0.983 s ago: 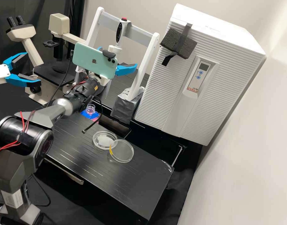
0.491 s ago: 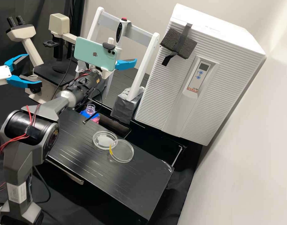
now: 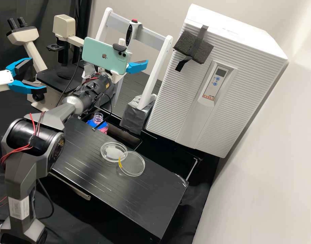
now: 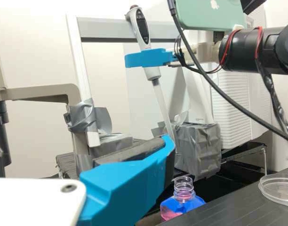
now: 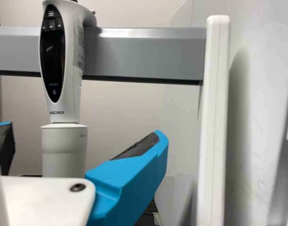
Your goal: Use the pipette
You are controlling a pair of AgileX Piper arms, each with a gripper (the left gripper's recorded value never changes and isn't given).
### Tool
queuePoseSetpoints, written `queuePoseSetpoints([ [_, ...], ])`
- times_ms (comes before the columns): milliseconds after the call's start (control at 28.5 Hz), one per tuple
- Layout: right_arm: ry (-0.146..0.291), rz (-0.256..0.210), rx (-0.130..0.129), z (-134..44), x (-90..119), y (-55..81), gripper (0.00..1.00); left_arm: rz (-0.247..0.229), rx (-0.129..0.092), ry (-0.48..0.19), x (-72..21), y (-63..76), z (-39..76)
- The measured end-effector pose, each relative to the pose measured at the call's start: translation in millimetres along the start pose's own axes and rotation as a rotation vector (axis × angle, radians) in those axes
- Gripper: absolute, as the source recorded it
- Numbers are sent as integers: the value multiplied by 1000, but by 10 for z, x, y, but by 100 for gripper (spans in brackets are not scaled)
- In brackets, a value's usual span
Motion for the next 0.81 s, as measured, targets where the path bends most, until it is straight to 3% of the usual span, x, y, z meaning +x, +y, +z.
queuePoseSetpoints([
  [281,1,-20,-3,-15,7,-48,0,0,-6,0,0,0,0],
  [351,1,-20,-3,-15,7,-48,0,-3,-35,-5,-2,0,-9],
  [597,1,-20,-3,-15,7,-48,0,-1,-103,14,-11,9,-69],
  [807,1,-20,-3,-15,7,-48,0,-11,-114,-10,-15,9,-67],
])
